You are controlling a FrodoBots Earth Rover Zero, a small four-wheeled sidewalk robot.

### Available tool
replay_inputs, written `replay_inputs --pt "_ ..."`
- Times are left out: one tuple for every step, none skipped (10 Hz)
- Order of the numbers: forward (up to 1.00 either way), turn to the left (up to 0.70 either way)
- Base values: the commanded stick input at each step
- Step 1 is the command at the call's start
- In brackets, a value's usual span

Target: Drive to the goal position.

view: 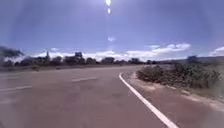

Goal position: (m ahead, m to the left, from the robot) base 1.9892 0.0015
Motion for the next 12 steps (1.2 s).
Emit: replay_inputs --pt "0.7 -0.14" --pt "0.7 -0.14" --pt "0.7 -0.14" --pt "0.7 -0.14" --pt "0.7 -0.14" --pt "0.7 -0.14" --pt "0.7 -0.14" --pt "0.7 -0.14" --pt "0.7 -0.14" --pt "0.7 -0.14" --pt "0.7 0.0" --pt "0.7 0.0"
